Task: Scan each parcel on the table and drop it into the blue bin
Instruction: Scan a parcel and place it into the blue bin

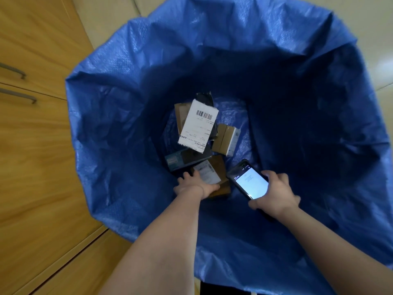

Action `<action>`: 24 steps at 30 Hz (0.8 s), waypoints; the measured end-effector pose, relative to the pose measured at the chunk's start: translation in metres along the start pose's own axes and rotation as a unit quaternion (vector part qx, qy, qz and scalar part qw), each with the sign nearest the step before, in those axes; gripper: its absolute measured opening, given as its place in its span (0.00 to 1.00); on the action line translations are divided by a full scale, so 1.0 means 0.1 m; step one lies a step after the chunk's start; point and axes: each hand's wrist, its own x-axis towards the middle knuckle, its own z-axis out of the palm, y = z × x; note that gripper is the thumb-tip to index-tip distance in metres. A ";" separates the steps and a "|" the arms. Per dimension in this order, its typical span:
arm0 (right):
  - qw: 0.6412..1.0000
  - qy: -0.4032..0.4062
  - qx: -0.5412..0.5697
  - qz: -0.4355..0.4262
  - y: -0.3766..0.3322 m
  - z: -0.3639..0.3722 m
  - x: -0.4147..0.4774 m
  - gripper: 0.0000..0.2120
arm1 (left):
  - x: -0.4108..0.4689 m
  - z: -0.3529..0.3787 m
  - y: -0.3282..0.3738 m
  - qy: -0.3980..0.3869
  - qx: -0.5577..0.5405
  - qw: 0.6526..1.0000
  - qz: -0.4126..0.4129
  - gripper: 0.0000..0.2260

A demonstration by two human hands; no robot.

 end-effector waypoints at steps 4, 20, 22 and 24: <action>1.000 0.012 0.001 -0.011 -0.03 -0.19 -0.36 0.48 | -0.36 -0.19 -0.01 0.025 0.029 0.999 0.030 0.42; 0.977 0.153 0.146 -0.040 0.43 -1.51 -2.43 0.47 | -2.68 -1.07 0.53 0.122 -0.012 0.964 0.235 0.30; 0.968 0.176 0.176 -0.033 0.56 -1.70 -2.67 0.45 | -2.97 -1.15 0.68 0.141 0.008 0.952 0.271 0.23; 0.959 0.198 0.202 -0.031 0.73 -1.87 -2.91 0.44 | -3.27 -1.19 0.85 0.161 0.044 0.940 0.299 0.22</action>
